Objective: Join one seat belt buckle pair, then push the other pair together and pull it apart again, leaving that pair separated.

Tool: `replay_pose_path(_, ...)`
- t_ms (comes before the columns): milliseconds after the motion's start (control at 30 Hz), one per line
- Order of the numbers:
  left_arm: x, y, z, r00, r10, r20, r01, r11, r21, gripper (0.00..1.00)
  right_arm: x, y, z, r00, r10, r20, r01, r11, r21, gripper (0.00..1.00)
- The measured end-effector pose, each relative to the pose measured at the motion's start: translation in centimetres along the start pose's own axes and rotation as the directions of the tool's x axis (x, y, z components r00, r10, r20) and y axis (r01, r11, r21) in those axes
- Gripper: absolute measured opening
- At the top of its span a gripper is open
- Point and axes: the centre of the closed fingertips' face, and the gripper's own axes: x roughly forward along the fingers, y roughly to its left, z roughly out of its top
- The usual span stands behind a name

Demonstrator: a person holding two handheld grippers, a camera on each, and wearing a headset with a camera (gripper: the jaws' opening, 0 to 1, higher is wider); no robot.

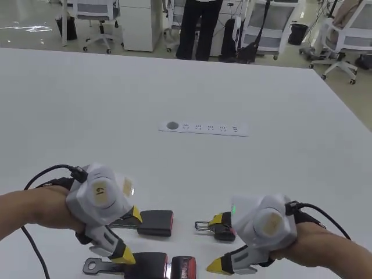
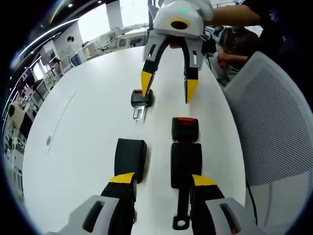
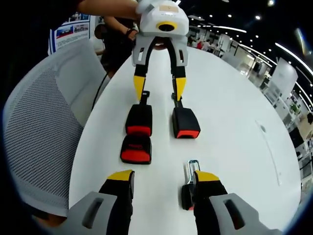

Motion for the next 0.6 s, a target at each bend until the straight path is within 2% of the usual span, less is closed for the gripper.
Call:
replay_pose_path(200, -0.4, 1.2, 0.7, 0.9997, 0.020, 0.012, -0.020, 1.000, -0.017, 0.44, -0.4, -1.1, -0.9, 0.9999, -0.010, -0.014, 0.010, 1.000, 0.010, 0.46)
replay_pose_path(533, -0.2, 4.3, -0.3, 0.9993, 0.036, 0.007, -0.035, 0.998, -0.043, 0.44, -0.9, -2.9, -2.3, 0.9992, -0.016, -0.037, 0.017, 1.000, 0.015, 0.46)
replay_pose_path(600, -0.1, 4.5, -0.2, 0.9994, 0.036, 0.004, -0.036, 0.998, -0.045, 0.44, -1.0, -3.2, -2.6, 0.9991, -0.015, -0.041, 0.016, 1.000, 0.009, 0.45)
